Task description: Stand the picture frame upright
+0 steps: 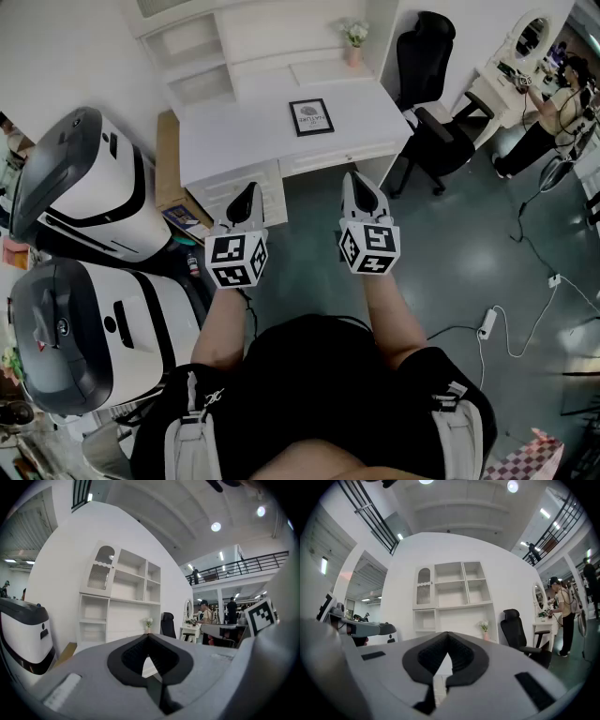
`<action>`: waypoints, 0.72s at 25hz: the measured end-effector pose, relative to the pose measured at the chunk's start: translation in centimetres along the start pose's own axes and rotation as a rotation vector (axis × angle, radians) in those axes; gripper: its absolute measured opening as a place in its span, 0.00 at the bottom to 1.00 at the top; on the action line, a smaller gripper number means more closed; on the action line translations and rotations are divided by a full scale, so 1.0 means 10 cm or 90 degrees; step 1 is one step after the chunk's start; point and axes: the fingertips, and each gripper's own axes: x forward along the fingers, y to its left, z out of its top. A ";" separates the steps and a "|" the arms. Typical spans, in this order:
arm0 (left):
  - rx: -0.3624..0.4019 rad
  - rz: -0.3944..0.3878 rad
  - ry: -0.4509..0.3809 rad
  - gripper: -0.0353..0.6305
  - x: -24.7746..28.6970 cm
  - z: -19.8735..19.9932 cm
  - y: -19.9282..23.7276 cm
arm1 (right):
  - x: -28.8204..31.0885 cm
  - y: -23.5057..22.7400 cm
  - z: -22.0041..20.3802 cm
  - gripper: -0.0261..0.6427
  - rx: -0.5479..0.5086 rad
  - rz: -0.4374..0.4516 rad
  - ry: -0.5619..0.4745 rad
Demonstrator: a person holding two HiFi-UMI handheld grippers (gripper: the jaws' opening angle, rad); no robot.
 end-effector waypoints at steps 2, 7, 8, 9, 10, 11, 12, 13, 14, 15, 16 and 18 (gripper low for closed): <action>0.003 -0.001 0.002 0.08 0.02 0.00 -0.05 | -0.02 -0.04 0.01 0.04 0.003 0.001 -0.004; 0.010 -0.002 0.009 0.08 0.07 -0.02 -0.18 | -0.06 -0.16 0.01 0.04 0.017 -0.003 -0.009; 0.010 -0.002 0.010 0.08 0.07 -0.03 -0.20 | -0.06 -0.18 0.01 0.04 0.019 -0.003 -0.009; 0.010 -0.001 0.011 0.08 0.07 -0.03 -0.22 | -0.07 -0.20 0.01 0.04 0.020 -0.002 -0.008; 0.010 0.000 0.012 0.08 0.08 -0.04 -0.24 | -0.08 -0.22 0.01 0.04 0.020 0.000 -0.007; 0.009 0.001 0.014 0.08 0.09 -0.05 -0.26 | -0.09 -0.24 0.00 0.04 0.020 0.002 -0.006; 0.007 0.002 0.015 0.08 0.10 -0.05 -0.29 | -0.10 -0.26 0.00 0.04 0.020 0.003 -0.005; 0.007 0.003 0.015 0.08 0.11 -0.06 -0.33 | -0.11 -0.29 -0.01 0.04 0.019 0.005 -0.004; 0.008 0.004 0.016 0.08 0.12 -0.06 -0.36 | -0.12 -0.32 -0.01 0.04 0.018 0.007 -0.003; 0.012 0.006 0.016 0.08 0.14 -0.06 -0.40 | -0.13 -0.35 -0.01 0.04 0.017 0.010 -0.002; 0.021 0.010 0.016 0.08 0.16 -0.06 -0.43 | -0.14 -0.38 -0.01 0.04 0.015 0.014 -0.001; 0.037 0.022 0.015 0.08 0.19 -0.06 -0.50 | -0.15 -0.45 -0.02 0.04 0.011 0.022 0.003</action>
